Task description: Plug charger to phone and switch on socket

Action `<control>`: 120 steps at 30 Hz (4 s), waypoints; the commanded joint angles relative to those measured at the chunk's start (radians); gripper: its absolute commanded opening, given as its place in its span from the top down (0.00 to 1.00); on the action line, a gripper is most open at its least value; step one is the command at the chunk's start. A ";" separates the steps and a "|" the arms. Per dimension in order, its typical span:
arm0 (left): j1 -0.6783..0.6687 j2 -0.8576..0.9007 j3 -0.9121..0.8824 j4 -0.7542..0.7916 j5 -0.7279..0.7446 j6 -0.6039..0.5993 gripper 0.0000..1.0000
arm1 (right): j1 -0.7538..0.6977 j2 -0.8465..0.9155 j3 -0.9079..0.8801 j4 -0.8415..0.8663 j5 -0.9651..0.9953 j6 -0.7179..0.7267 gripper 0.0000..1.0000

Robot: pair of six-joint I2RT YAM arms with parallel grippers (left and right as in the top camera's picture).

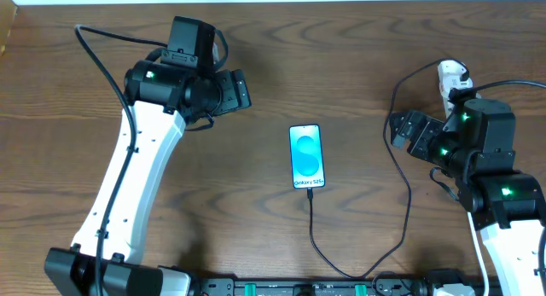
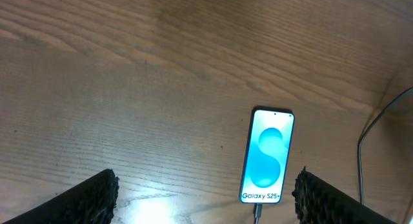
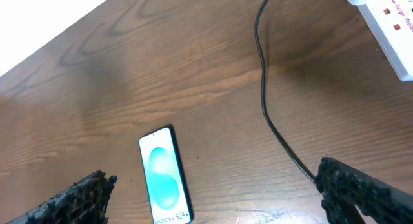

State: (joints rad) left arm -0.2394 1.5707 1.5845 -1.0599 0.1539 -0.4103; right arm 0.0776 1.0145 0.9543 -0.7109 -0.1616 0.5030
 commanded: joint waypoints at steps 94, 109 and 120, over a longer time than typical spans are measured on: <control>-0.002 -0.006 0.010 -0.005 -0.013 0.016 0.13 | -0.544 1.198 0.655 -0.120 -0.578 -0.801 0.01; -0.002 -0.006 0.010 -0.005 -0.013 0.016 0.13 | -0.540 1.198 0.655 -0.059 -0.502 -0.802 0.01; -0.002 -0.006 0.010 -0.005 -0.013 0.016 0.13 | -0.539 1.198 0.655 -0.093 -0.504 -0.749 0.01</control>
State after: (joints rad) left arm -0.2394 1.5707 1.5845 -1.0657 0.1509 -0.4103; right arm -0.4786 2.1887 1.6321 -0.7727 -0.6575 -0.2829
